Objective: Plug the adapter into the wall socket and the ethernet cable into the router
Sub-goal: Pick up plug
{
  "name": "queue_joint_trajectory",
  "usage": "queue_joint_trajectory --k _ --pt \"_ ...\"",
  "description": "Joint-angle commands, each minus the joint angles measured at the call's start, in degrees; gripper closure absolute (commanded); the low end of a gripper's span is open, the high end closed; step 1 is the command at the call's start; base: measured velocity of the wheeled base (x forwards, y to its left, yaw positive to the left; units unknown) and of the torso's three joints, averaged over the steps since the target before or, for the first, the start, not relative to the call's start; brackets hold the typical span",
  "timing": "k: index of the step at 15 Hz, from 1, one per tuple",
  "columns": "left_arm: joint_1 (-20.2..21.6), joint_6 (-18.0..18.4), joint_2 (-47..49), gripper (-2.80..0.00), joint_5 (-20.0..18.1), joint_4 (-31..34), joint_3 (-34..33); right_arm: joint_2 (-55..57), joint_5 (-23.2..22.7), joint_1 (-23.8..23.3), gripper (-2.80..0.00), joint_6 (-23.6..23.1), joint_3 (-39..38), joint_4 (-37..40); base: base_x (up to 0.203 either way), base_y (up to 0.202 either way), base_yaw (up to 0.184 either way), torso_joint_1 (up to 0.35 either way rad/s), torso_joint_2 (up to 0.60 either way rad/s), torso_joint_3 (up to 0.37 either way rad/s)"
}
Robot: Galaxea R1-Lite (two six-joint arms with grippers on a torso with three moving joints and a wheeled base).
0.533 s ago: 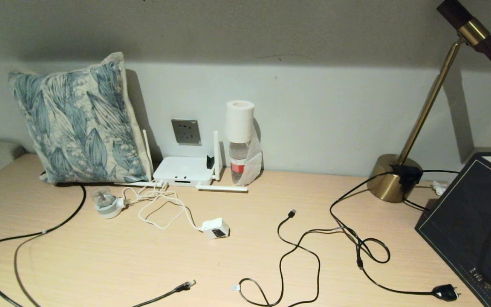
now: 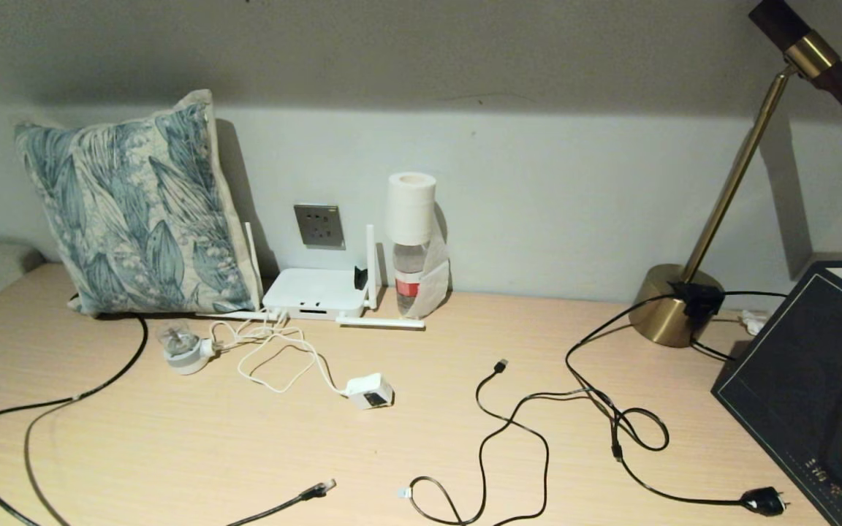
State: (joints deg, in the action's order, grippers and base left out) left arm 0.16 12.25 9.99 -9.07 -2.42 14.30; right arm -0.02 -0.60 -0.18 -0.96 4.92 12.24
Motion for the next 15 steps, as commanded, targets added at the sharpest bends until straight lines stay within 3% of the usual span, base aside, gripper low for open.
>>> queue_joint_trajectory --k 1,4,7,9,10,12,15 --pt "-0.7 1.1 16.4 0.0 -3.3 0.7 9.3 0.0 0.0 0.0 0.0 0.0 0.0 0.1 0.0 0.0 0.0 0.0 0.0 0.0" --pt "-1.6 8.0 35.7 0.0 -7.2 1.1 16.3 0.0 0.0 0.0 0.0 0.0 0.0 0.1 0.0 0.0 0.0 0.0 0.0 0.0" --pt "-2.0 20.9 55.2 0.0 -11.4 -1.0 23.3 0.0 0.0 0.0 0.0 0.0 0.0 0.1 0.0 0.0 0.0 0.0 0.0 0.0" --pt "-2.2 31.7 67.2 0.0 -15.3 -0.8 29.6 0.0 0.0 0.0 0.0 0.0 0.0 0.1 0.0 0.0 0.0 0.0 0.0 0.0" --pt "-2.3 38.7 72.1 0.0 -17.5 2.4 34.1 0.0 0.0 0.0 0.0 0.0 0.0 0.1 0.0 0.0 0.0 0.0 0.0 0.0" --pt "-2.4 50.8 78.7 0.0 -20.1 16.1 46.2 0.0 0.0 0.0 0.0 0.0 0.0 0.1 0.0 0.0 0.0 0.0 0.0 0.0" --pt "-3.9 59.1 87.9 0.0 -21.6 34.4 61.2 0.0 0.0 0.0 0.0 0.0 0.0 0.1 0.0 0.0 0.0 0.0 0.0 0.0"
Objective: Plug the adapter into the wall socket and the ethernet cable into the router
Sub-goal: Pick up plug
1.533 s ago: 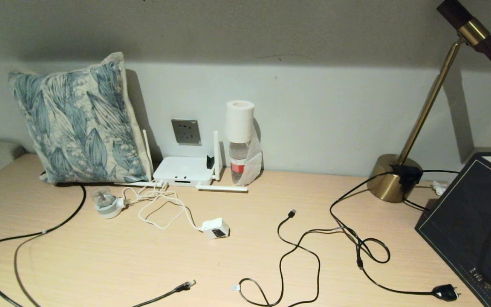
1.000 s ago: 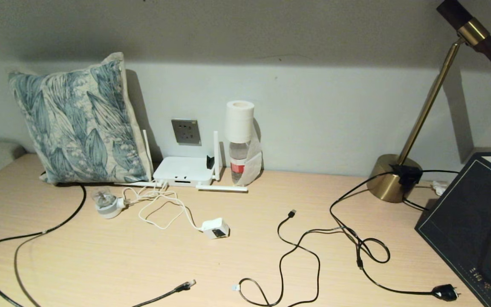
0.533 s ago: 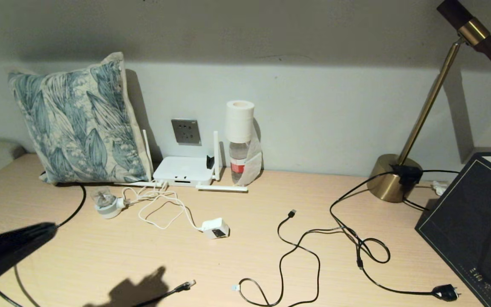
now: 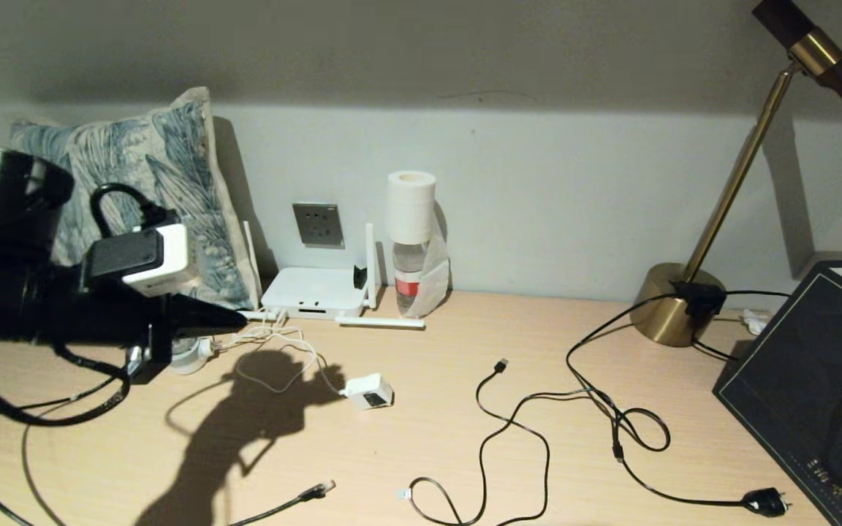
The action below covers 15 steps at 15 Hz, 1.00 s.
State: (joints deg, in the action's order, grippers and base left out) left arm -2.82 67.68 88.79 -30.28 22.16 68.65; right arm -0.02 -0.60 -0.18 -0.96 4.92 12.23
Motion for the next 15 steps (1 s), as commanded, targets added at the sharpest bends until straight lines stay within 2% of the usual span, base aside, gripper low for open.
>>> queue_joint_trajectory --k 1,5,6,9,11,13,15 --pt "-2.4 4.8 12.1 0.0 -0.6 12.3 9.4 0.0 0.0 0.0 0.0 0.0 0.0 0.1 0.0 0.0 0.0 0.0 0.0 0.0" --pt "-10.8 6.1 21.5 0.0 -0.8 18.6 15.9 0.0 0.0 0.0 0.0 0.0 0.0 0.1 0.0 0.0 0.0 0.0 0.0 0.0" --pt "-12.4 6.1 24.2 -2.8 -0.8 19.5 18.5 0.0 0.0 0.0 0.0 0.0 0.0 0.1 0.0 0.0 0.0 0.0 0.0 0.0" --pt "-15.1 6.1 31.8 -2.8 -0.7 20.3 28.0 0.0 0.1 0.0 0.0 0.0 0.0 0.1 0.0 0.0 0.0 0.0 0.0 0.0" --pt "-16.3 6.8 33.7 -2.8 -0.6 21.6 29.5 0.0 0.0 0.0 0.0 0.0 0.0 0.1 0.0 0.0 0.0 0.0 0.0 0.0" --pt "-16.3 9.3 35.2 -2.8 1.8 21.9 30.5 0.0 0.0 0.0 0.0 0.0 0.0 0.1 0.0 0.0 0.0 0.0 0.0 0.0" --pt "-16.3 9.4 36.7 -2.8 2.5 21.9 32.2 0.0 0.1 0.0 0.0 0.0 0.0 0.1 0.0 0.0 0.0 0.0 0.0 0.0"
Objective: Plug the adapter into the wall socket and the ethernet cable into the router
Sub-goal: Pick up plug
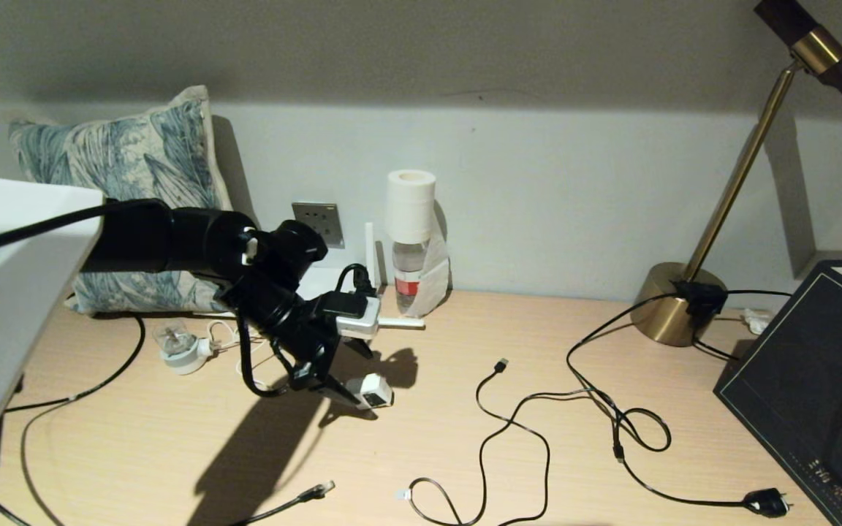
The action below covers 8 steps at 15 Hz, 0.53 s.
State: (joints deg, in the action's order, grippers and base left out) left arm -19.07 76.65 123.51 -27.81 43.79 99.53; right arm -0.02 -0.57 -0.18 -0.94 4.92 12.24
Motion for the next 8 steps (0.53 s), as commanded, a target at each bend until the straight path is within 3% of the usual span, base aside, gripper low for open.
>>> queue_joint_trajectory --k 1,8 --pt "0.0 0.5 2.8 -2.8 0.3 0.2 2.3 0.0 0.0 0.0 0.0 0.0 0.0 0.1 0.0 0.0 0.0 0.0 0.0 0.0" --pt "0.4 0.0 4.5 -2.8 2.1 0.1 3.5 0.0 0.0 0.0 0.0 0.0 0.0 0.1 0.0 0.0 0.0 0.0 0.0 0.0"
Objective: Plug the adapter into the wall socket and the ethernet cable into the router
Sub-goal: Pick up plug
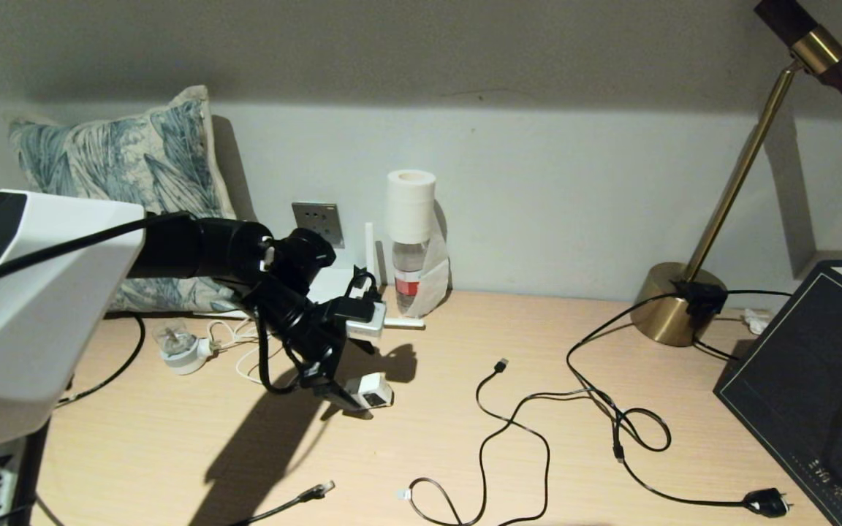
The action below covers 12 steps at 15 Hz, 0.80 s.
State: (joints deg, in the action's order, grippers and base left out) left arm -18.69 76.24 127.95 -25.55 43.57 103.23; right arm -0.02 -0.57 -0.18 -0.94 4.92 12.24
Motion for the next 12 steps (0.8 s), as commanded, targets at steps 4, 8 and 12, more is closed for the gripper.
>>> queue_joint_trajectory --k 4,8,12 --pt "-0.5 -0.6 0.2 -2.8 1.0 0.3 -0.6 0.0 0.0 0.0 0.0 0.0 0.0 0.1 0.0 0.0 0.0 0.0 0.0 0.0" --pt "-0.7 -2.3 0.9 -2.8 2.1 -1.5 -1.2 0.0 0.0 0.0 0.0 0.0 0.0 0.1 0.0 0.0 0.0 0.0 0.0 0.0" --pt "-1.1 -4.1 2.2 -2.8 2.1 -3.8 -1.1 0.0 0.0 0.0 0.0 0.0 0.0 0.1 0.0 0.0 0.0 0.0 0.0 0.0"
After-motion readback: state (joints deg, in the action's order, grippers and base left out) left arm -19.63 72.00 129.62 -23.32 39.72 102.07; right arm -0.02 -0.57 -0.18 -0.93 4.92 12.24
